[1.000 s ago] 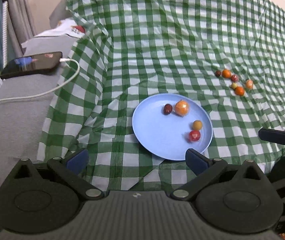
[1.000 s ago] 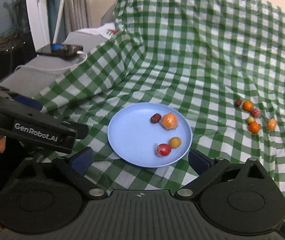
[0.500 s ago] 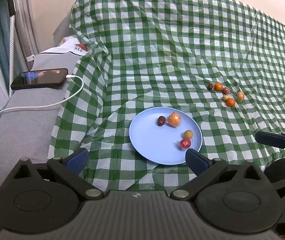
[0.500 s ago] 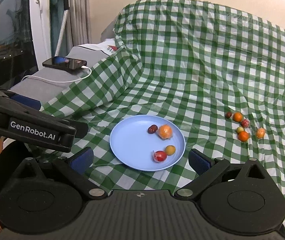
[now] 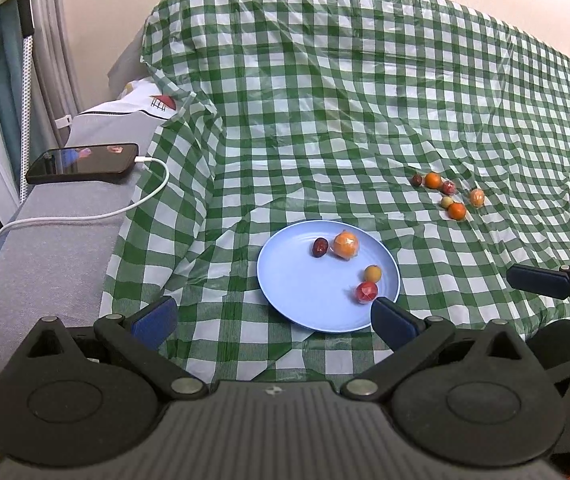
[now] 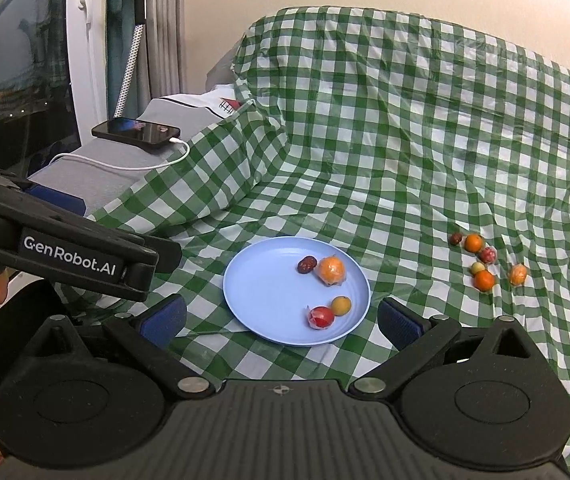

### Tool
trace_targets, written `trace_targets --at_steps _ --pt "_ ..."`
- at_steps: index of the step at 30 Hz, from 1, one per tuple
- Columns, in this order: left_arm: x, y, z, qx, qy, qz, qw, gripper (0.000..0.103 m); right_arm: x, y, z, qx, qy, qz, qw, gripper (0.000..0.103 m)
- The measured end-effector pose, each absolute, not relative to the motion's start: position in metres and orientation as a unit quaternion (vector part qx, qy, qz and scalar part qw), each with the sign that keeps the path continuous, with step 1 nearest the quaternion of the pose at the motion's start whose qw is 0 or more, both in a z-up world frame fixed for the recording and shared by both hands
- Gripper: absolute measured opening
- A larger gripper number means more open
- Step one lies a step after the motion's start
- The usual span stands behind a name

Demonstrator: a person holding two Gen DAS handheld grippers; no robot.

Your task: Organize fruits

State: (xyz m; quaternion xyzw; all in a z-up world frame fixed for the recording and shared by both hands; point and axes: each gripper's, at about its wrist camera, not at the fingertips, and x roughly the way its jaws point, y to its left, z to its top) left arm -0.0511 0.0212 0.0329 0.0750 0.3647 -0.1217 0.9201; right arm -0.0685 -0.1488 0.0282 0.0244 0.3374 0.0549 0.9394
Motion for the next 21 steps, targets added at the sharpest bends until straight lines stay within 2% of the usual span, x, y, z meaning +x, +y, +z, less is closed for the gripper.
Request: trace_targets --at_steps 21 --pt "-0.035 0.016 0.025 0.085 0.383 -0.114 0.913 0.103 -0.058 -0.16 0.013 0.053 0.355 0.05 0.932 0.101"
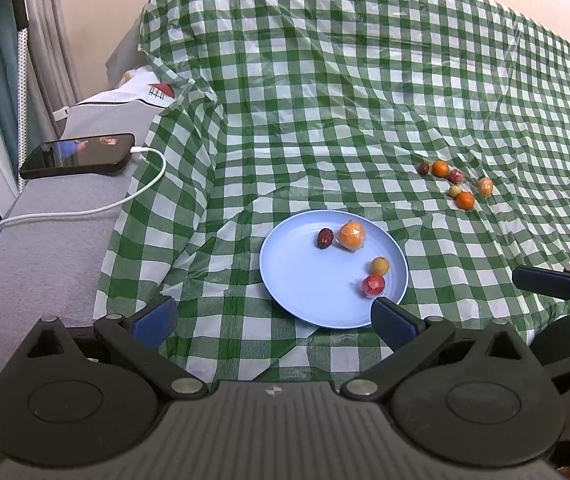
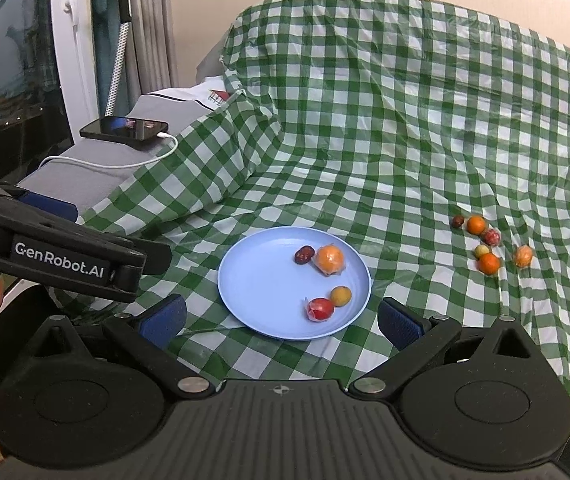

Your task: Organize fruits

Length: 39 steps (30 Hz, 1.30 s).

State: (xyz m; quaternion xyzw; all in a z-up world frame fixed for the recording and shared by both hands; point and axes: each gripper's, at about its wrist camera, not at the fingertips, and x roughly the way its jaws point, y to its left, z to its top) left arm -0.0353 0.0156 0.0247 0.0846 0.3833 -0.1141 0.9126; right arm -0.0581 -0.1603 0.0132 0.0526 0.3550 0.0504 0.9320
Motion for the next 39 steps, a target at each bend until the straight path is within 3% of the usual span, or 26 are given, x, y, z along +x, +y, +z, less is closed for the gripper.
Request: trace_targets --at_steps 21,39 --pt "0.011 -0.026 0.022 0.097 0.397 -0.122 0.904 0.103 -0.038 -0.213 -0.011 0.118 0.372 -0.013 0.921 0.101" --pt "0.101 -0.17 0.001 0.14 0.394 -0.212 0.883 0.103 0.0 -0.363 -0.064 0.117 0.362 -0.172 0.909 0.101"
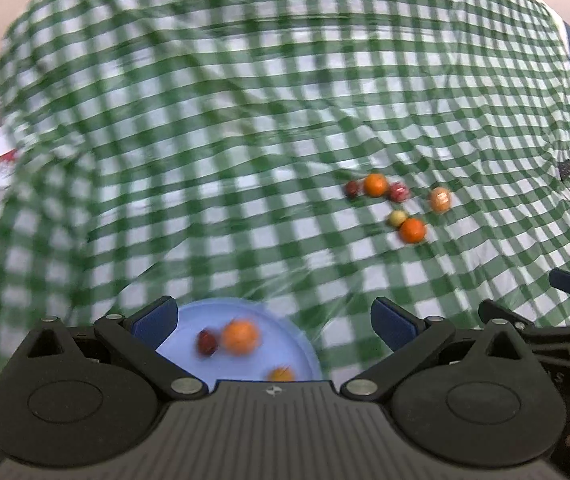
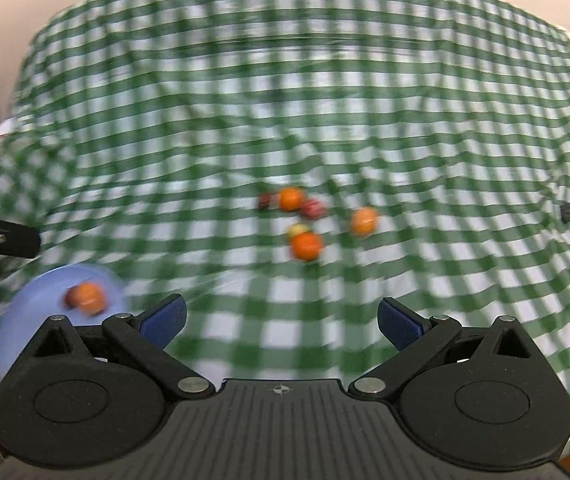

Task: Organize fruits
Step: 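Grasp a mandarin with the left gripper while the right gripper grasps a netted orange fruit, then carry the mandarin and netted orange fruit toward the blue plate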

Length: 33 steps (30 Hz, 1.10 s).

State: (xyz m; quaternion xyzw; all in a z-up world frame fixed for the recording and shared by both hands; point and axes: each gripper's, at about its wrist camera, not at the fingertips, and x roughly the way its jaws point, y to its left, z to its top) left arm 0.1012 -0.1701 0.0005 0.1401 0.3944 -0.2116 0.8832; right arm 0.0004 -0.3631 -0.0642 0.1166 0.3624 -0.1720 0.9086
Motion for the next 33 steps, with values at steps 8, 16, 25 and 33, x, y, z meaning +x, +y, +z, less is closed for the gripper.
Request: trace_targets --at_steps 8,16,25,33 --pt "0.159 -0.252 -0.033 0.129 0.421 -0.26 0.859 0.103 0.045 -0.442 -0.113 0.113 0.365 -0.223 0.897 0.101" --pt "0.188 -0.323 -0.097 0.151 0.446 -0.301 0.83 0.102 0.105 -0.508 -0.155 0.089 0.37 -0.174 0.908 0.081" --pt "0.204 -0.373 -0.143 0.131 0.456 -0.317 0.822 0.071 0.158 -0.531 -0.196 0.091 0.39 -0.097 0.911 0.061" --pt "0.205 -0.39 -0.156 0.145 0.44 -0.321 0.826 0.038 0.167 -0.536 -0.21 0.089 0.404 -0.111 0.904 0.037"
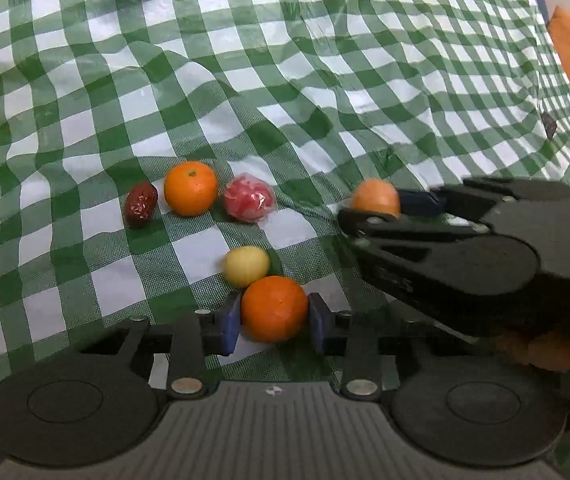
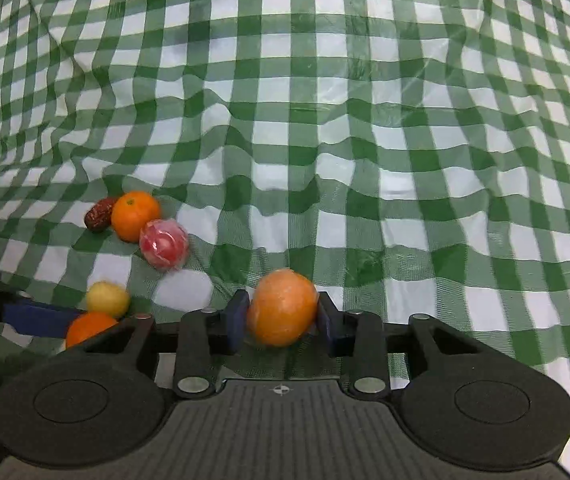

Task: Organize fruits
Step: 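Carry the mandarin and netted orange fruit toward the blue plate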

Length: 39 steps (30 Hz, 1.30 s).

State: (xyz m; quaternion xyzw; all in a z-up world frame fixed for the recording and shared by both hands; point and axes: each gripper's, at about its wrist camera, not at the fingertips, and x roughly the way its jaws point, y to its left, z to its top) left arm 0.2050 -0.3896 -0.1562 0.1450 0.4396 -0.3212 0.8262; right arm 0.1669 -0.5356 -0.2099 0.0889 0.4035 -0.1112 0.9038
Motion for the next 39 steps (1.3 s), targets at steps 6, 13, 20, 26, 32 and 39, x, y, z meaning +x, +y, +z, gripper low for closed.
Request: trace_targets --at_steps 6,13,20,26,32,39 --pt "0.191 -0.365 -0.138 0.15 0.444 -0.316 0.825 0.037 0.119 -0.539 -0.185 0.107 0.392 -0.16 0.9 0.037" --pt "0.157 -0.318 -0.093 0.157 0.456 -0.284 0.829 0.037 0.073 -0.498 -0.138 0.136 0.37 -0.165 0.904 0.037" --pt "0.116 -0.249 -0.037 0.147 0.451 -0.244 0.846 0.037 0.033 -0.427 -0.081 0.153 0.348 -0.121 0.917 0.037" --pt "0.079 -0.182 0.0 0.134 0.441 -0.206 0.863 0.037 0.002 -0.367 -0.036 0.149 0.338 -0.074 0.926 0.038" --pt "0.046 -0.118 0.025 0.12 0.432 -0.173 0.877 0.037 -0.024 -0.304 -0.008 0.132 0.335 -0.027 0.932 0.038" --pt "0.013 -0.055 0.036 0.1 0.43 -0.138 0.887 0.037 -0.049 -0.241 0.018 0.117 0.336 0.01 0.935 0.038"
